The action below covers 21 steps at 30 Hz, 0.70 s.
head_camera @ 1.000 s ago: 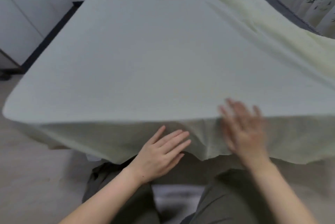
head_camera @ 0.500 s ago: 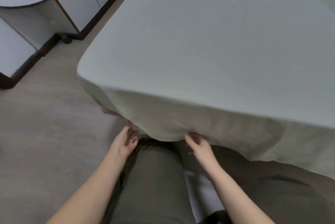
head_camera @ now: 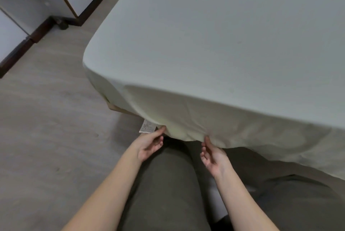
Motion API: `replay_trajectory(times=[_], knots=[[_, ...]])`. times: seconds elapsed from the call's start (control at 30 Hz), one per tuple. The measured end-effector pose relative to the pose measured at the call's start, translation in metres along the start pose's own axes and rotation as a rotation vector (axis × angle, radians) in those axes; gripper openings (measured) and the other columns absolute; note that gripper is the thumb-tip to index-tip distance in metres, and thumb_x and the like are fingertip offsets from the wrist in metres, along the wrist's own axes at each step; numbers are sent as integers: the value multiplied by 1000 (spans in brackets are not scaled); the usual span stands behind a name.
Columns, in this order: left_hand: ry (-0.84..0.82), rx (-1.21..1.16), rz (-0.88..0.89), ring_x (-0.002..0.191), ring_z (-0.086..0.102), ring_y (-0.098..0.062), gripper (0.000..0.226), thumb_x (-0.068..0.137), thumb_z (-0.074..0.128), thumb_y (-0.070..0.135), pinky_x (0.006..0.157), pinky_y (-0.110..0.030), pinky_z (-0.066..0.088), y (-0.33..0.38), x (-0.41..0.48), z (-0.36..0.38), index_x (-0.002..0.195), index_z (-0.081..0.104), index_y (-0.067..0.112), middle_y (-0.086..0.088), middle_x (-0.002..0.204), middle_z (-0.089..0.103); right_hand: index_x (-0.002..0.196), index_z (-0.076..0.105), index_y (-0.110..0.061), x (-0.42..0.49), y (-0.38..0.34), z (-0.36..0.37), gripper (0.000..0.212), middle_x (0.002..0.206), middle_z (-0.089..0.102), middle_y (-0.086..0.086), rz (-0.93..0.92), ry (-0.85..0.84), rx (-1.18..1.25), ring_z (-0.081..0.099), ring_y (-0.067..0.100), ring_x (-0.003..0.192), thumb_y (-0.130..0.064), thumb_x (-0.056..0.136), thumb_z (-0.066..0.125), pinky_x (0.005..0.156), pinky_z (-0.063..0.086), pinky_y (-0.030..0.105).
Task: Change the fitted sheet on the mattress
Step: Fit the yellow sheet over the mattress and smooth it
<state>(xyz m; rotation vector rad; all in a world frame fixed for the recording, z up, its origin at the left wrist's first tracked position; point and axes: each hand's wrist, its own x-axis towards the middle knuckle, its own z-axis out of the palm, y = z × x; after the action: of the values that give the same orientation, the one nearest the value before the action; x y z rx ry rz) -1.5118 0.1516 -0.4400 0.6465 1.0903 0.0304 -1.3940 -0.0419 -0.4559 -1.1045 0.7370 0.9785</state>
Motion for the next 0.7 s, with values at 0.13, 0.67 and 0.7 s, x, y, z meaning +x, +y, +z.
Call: replay_trajectory(times=[0.13,0.67,0.7], knots=[[205,-288,77,59,66,-9,19,93,55,-2,56,-16,54,-5,11,12,110,56,7,-1,79,70,98,62,-4,-4,1,3,8,77,71,12,-81,-17,175,72,15,60,-9,91,62,51,58,25],[128,-559,219,108,61,-30,33,95,34,-11,97,-37,46,-1,-21,39,123,50,-7,-19,113,60,100,61,-3,-62,0,55,19,97,64,10,-169,-107,688,61,22,104,7,94,45,106,43,34],[107,-546,206,112,59,-32,29,96,37,-7,102,-39,44,3,-21,40,121,51,-7,-21,114,60,99,60,-4,-63,-2,58,19,94,63,9,-179,-111,693,61,20,99,7,93,45,106,44,33]])
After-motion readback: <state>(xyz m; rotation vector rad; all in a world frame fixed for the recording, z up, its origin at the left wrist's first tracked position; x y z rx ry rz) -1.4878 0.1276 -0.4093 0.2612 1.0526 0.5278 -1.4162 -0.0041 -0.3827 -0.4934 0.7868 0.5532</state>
